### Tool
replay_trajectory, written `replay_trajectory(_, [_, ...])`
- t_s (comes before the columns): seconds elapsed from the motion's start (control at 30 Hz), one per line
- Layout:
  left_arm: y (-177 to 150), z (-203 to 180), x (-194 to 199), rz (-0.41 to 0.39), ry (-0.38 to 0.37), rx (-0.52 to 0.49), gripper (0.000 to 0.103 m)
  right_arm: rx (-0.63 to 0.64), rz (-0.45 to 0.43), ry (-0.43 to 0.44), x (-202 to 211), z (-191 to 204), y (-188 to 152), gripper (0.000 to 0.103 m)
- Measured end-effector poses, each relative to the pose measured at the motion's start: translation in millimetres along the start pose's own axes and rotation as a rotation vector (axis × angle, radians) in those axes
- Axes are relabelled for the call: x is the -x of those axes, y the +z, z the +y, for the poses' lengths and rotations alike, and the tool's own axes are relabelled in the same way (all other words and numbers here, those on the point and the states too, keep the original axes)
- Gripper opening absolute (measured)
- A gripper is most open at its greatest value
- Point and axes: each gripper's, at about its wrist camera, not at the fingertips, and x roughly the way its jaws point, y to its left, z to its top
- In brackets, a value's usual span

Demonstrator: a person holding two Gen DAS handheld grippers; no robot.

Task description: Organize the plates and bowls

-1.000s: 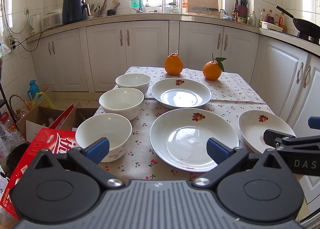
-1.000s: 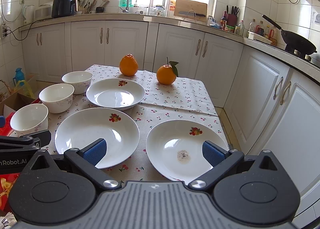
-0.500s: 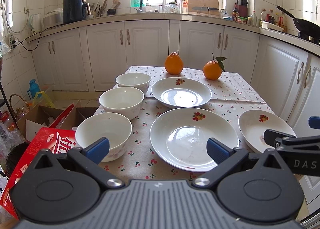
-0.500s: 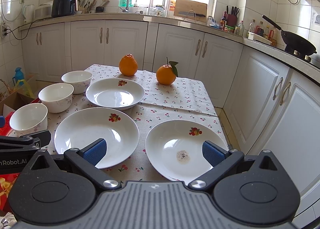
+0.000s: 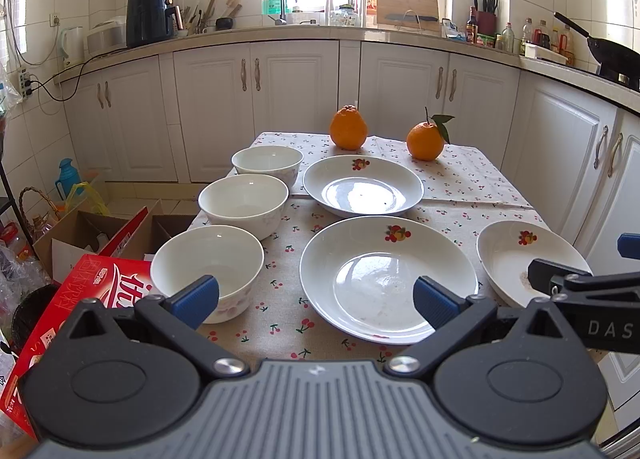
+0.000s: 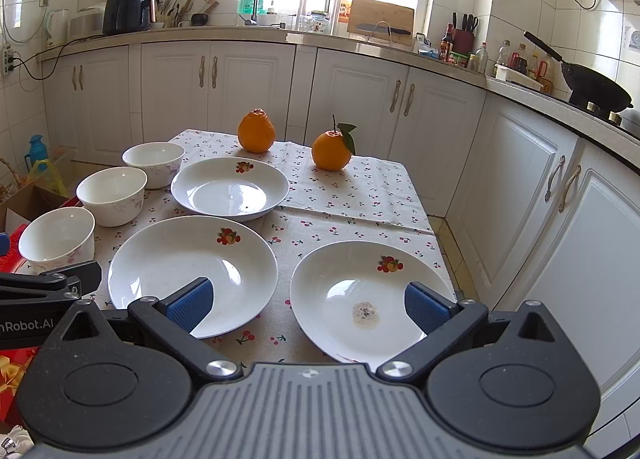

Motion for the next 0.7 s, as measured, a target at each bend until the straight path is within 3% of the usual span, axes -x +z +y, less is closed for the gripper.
replay_trajectory(0.7, [-0.7, 0.4, -0.1, 0.001, -0.001, 0.001, 0.102, 0.002, -0.001, -0.003, -0.8, 0.1, -1.1, 0.103])
